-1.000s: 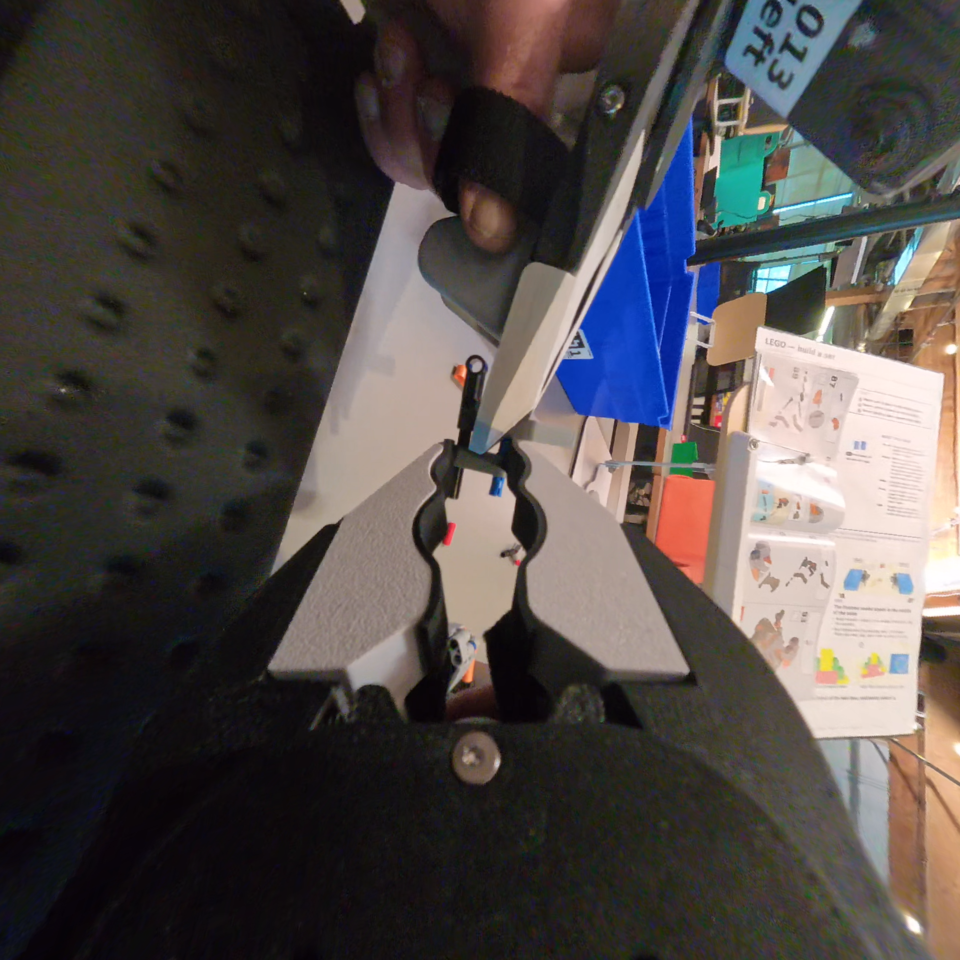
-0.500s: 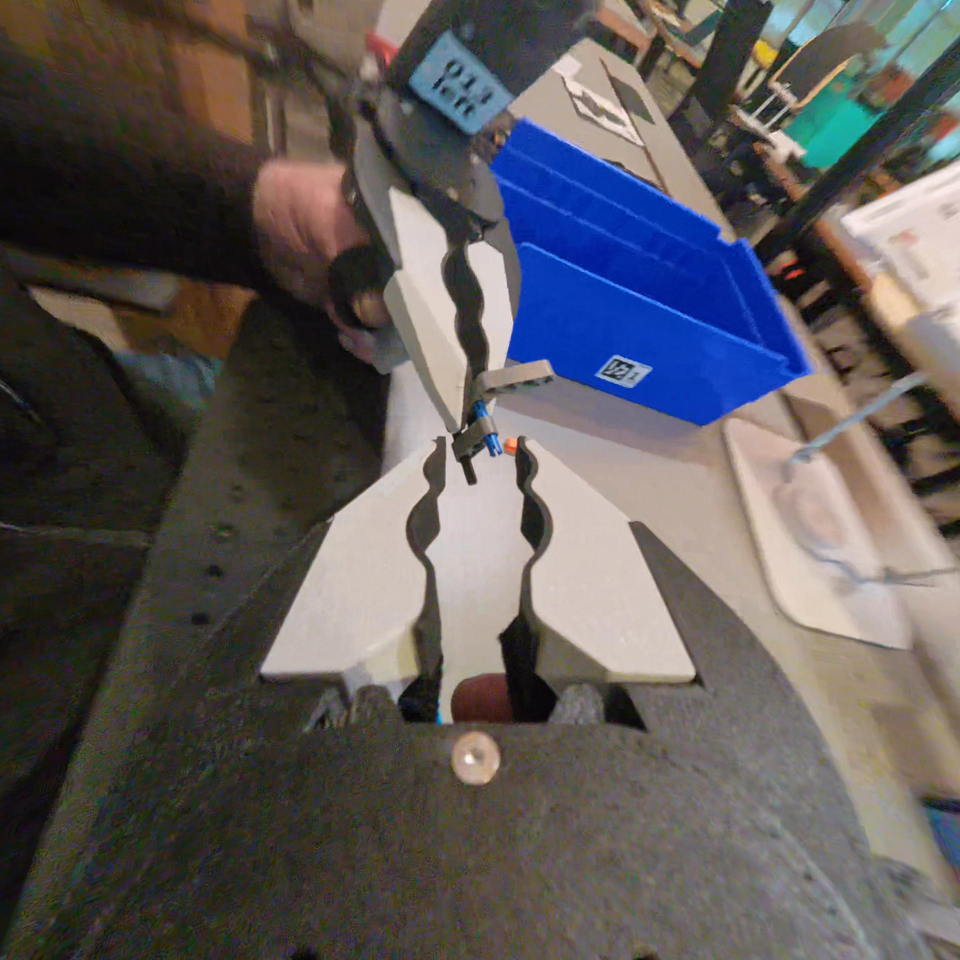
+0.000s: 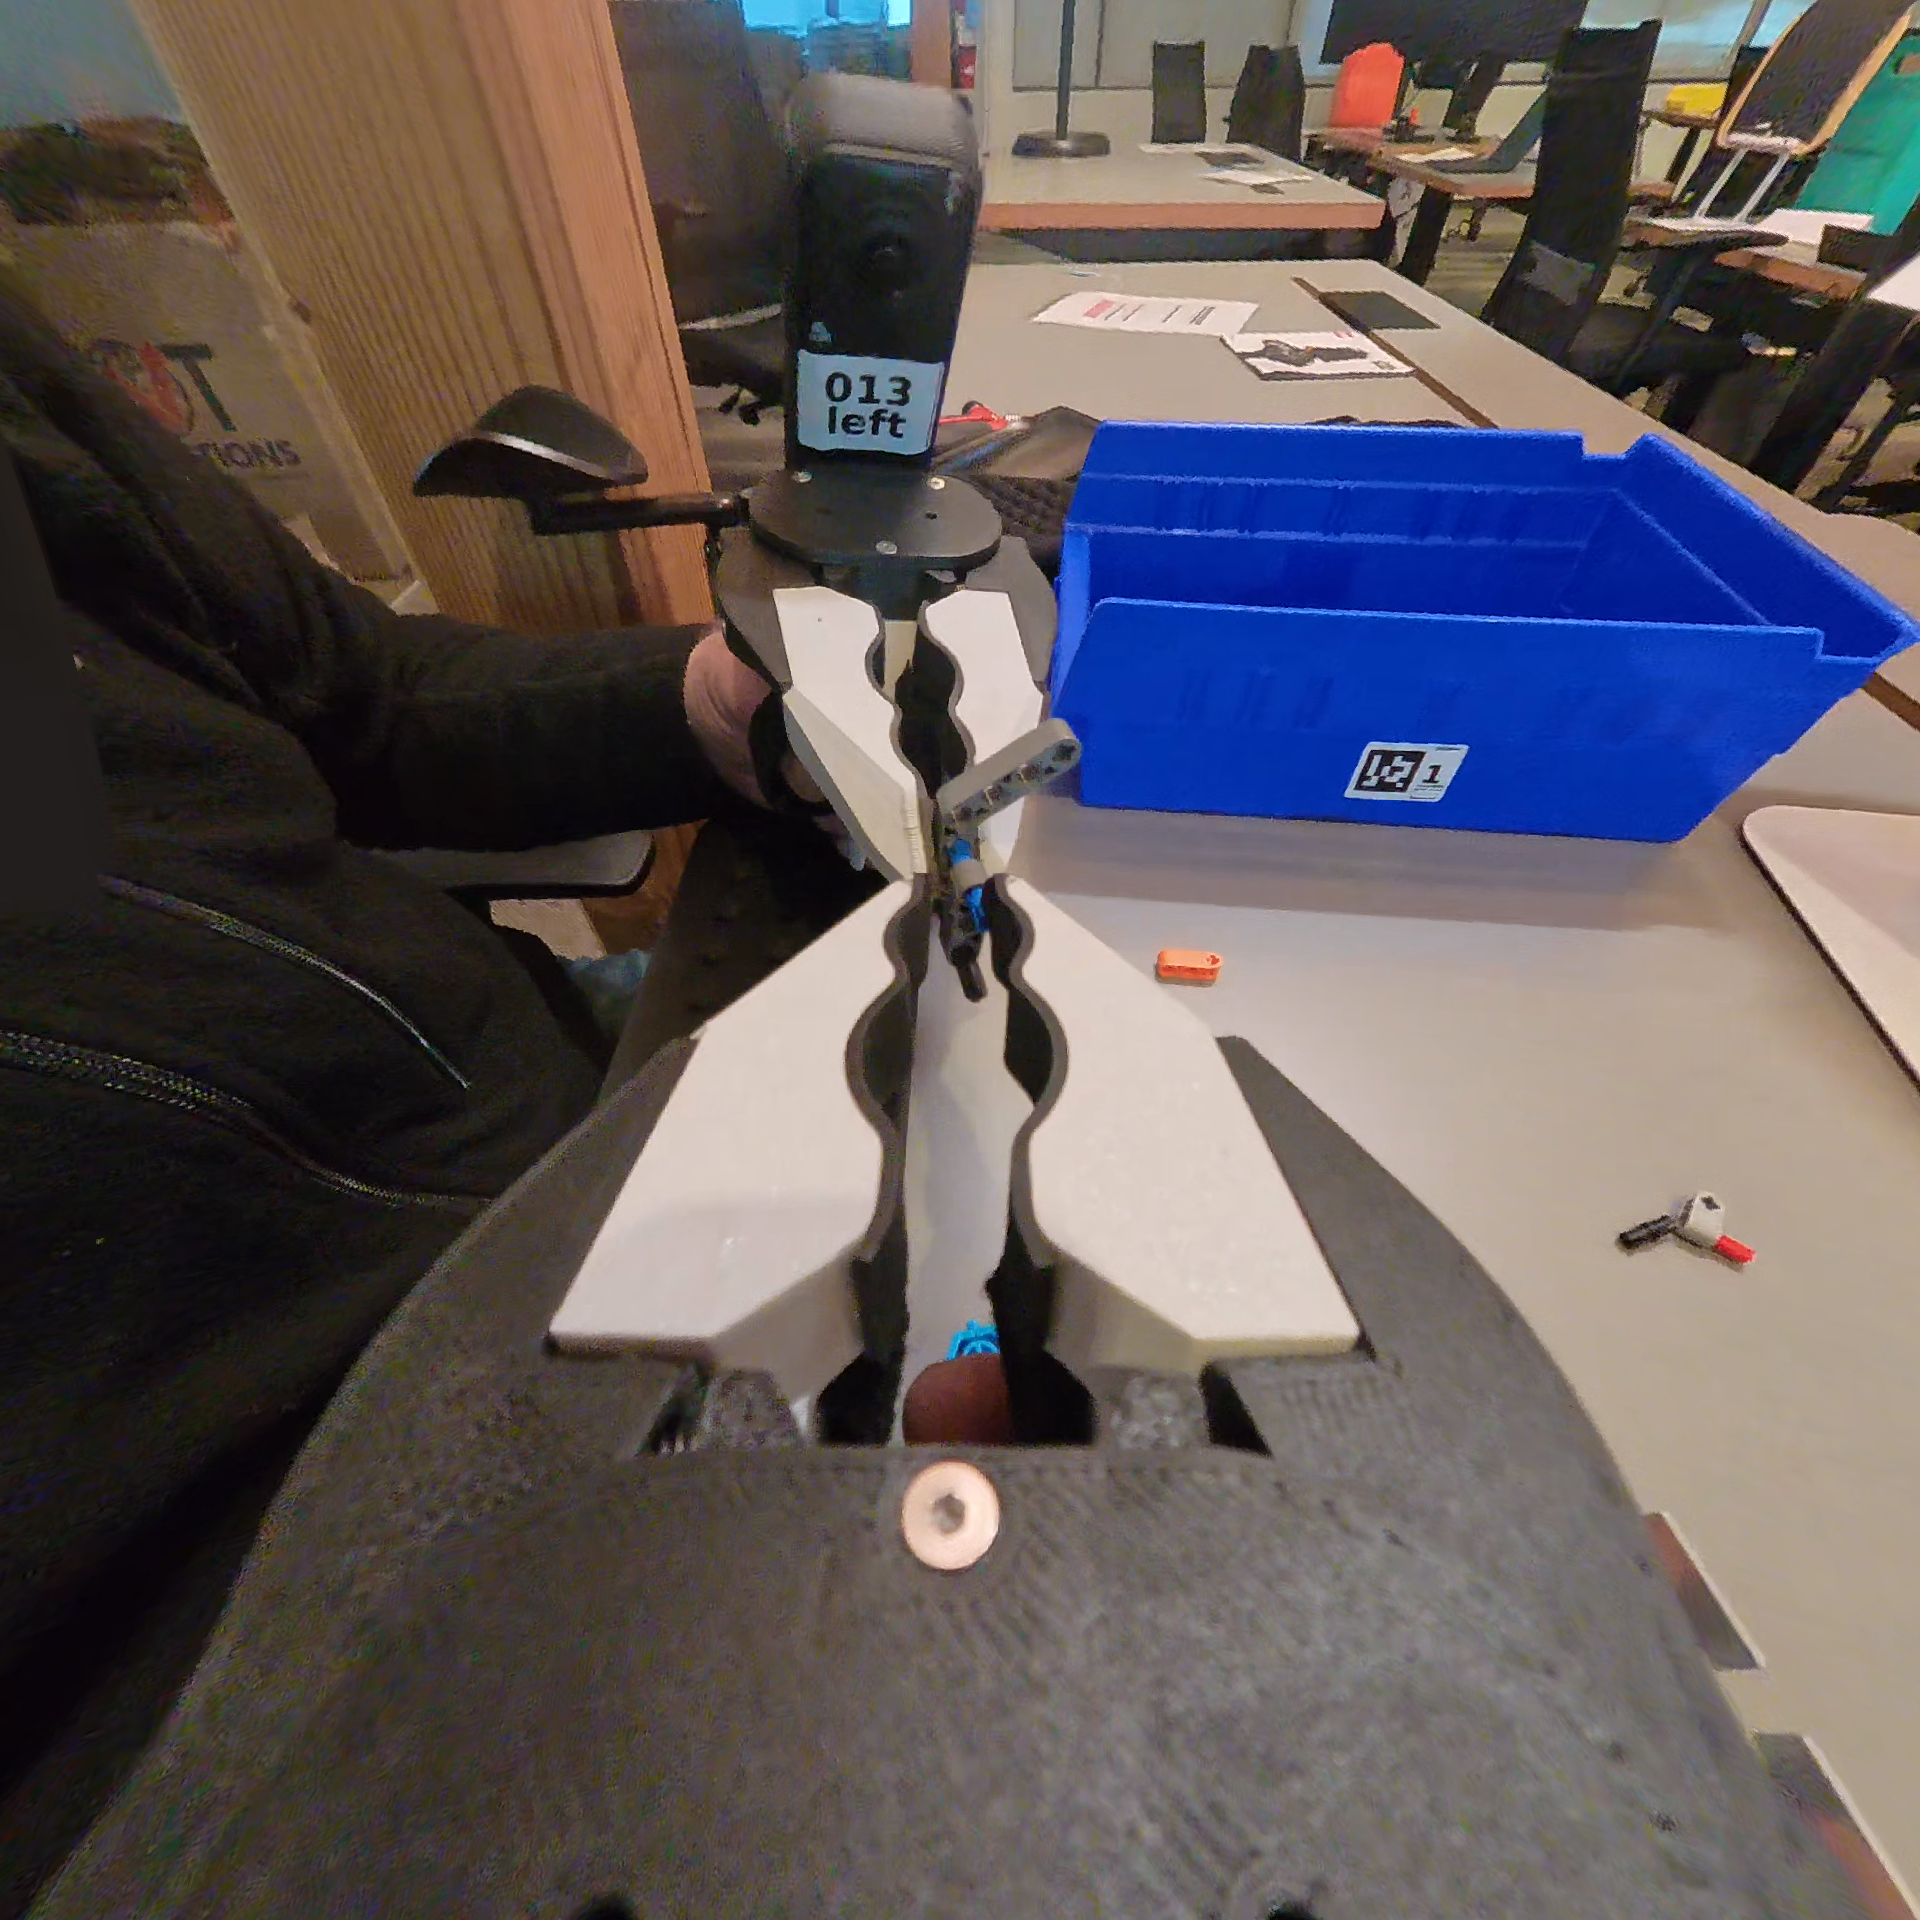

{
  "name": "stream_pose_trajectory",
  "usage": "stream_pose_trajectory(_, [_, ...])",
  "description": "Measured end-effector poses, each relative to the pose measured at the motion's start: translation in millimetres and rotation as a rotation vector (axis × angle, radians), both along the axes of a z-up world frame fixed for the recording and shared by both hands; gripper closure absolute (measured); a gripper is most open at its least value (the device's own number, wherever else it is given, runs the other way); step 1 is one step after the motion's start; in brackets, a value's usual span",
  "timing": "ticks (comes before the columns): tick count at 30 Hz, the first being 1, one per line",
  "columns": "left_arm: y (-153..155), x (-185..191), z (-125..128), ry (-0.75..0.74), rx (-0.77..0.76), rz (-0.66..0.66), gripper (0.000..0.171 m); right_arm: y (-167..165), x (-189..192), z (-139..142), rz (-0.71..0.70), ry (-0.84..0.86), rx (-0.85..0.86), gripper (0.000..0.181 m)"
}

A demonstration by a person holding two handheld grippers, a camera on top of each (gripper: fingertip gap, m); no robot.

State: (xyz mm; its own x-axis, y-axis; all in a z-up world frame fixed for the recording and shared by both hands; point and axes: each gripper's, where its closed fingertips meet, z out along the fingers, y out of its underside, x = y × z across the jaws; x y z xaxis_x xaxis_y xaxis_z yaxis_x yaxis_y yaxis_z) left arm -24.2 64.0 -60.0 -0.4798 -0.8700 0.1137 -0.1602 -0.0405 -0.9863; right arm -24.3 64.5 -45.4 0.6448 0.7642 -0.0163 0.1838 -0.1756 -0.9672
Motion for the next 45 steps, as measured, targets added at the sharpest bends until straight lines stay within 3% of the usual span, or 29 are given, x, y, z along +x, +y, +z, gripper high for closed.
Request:
stream_pose_trajectory(8, [-4, 2, 5, -0.045, 0.053, 0.0, 0.167, 0, -1, -2, 0.016, 0.049, -0.046, 0.166])
stream_pose_trajectory(15, [-10, 1, 7, -0.055, 0.081, -0.021, 0.167, -4, -7, -1, 0.032, 0.021, -0.005, 0.178])
stream_pose_trajectory(23, [-12, -2, 1, -0.005, 0.123, -0.038, 0.167, -7, -11, -8, 0.02, -0.189, 0.077, 0.177])
stream_pose_trajectory(33, [-15, 0, -16, 0.088, 0.311, -0.058, 0.167, -9, -12, -23, 0.055, -0.399, 0.086, 0.178])
stream_pose_trajectory(40, [-13, 7, -30, 0.15, 0.393, -0.05, 0.168, -7, -5, -37, 0.072, -0.358, -0.01, 0.178])
stream_pose_trajectory(42, [-11, 10, -23, 0.155, 0.288, -0.051, 0.166, -5, -1, -31, 0.065, -0.253, -0.026, 0.177])
stream_pose_trajectory(45, [-6, 7, -17, 0.135, 0.28, -0.033, 0.158, -3, 7, -26, 0.044, -0.17, -0.045, 0.177])
